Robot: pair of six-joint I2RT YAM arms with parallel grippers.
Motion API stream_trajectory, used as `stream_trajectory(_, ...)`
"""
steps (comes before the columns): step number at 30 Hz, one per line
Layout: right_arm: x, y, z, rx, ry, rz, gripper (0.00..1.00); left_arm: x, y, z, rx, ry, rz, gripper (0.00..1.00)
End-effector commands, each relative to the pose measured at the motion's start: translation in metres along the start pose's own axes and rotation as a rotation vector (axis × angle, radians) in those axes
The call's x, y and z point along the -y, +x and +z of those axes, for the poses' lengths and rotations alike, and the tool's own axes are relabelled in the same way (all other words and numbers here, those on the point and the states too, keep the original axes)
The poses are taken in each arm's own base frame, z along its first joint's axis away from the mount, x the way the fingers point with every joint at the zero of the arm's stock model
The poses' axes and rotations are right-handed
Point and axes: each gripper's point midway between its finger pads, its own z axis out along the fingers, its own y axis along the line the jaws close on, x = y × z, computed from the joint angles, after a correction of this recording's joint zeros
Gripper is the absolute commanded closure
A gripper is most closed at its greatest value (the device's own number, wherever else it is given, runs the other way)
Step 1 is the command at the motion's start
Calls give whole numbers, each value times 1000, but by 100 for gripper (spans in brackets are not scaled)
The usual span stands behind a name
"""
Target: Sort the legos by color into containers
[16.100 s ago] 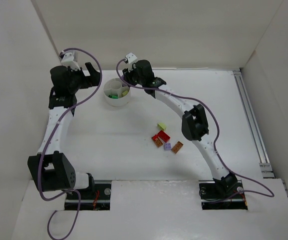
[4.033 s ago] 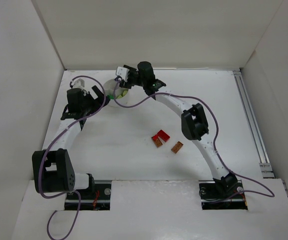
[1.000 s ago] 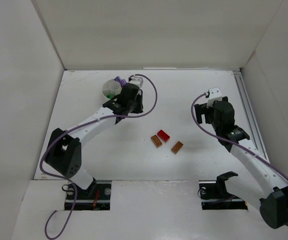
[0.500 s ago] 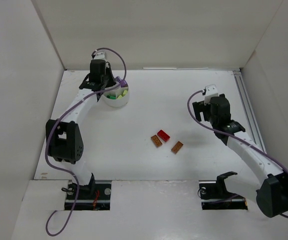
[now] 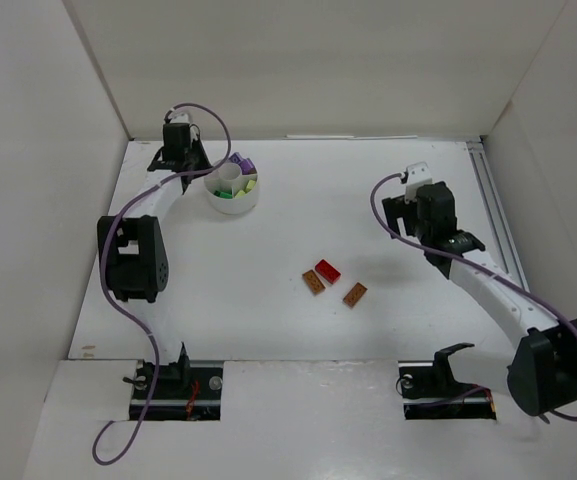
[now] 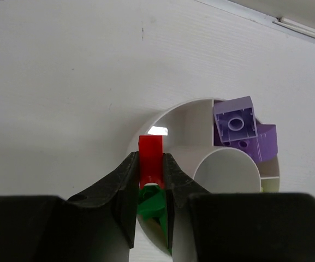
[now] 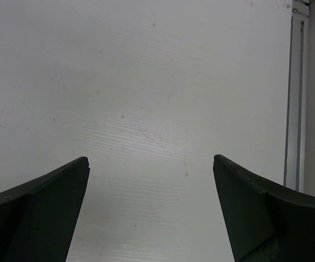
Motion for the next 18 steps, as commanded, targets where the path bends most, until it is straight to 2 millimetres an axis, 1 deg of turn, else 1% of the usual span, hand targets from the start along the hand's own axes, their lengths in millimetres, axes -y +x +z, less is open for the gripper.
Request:
stream_trajectory(1,6,-33,0,78,11,28,0,20,-35,3,88,78,21,100)
stream_trajectory(2,6,-33,0,78,11,37,0,19,-42,1,100,86,18,100)
stream_trajectory(3,5,-30,3,68,9,34,0,18,-42,7,102,86,27,100)
stream_trajectory(4,5,-33,4,70,9,35,0,20,-40,10,94,95,27,100)
stream_trajectory(5,3,-29,8,55,7,31,0,23,-42,10,100,110,28,100)
stream_trajectory(6,4,-35,7,66,9,34,0,23,-43,13,100,110,28,100)
stream_trajectory(7,3,-31,11,53,6,30,0,23,-37,18,84,119,29,100)
stream_trajectory(9,2,-33,13,52,6,30,0,26,-39,19,84,130,30,100)
stream_trajectory(10,1,-30,15,42,4,27,0,26,-39,19,84,130,30,100)
stream_trajectory(11,2,-34,15,50,6,29,0,26,-39,19,84,130,30,100)
stream_trajectory(12,1,-31,17,40,4,27,0,24,-32,22,65,124,28,100)
stream_trajectory(14,0,-29,20,31,3,24,0,22,-30,22,55,120,38,94)
stream_trajectory(16,-2,-29,20,33,-6,24,0,23,-31,19,55,120,38,86)
stream_trajectory(17,-1,-33,19,41,-5,26,0,21,-27,20,45,117,38,80)
stream_trajectory(18,-1,-33,19,42,-5,26,0,23,-31,16,57,121,39,77)
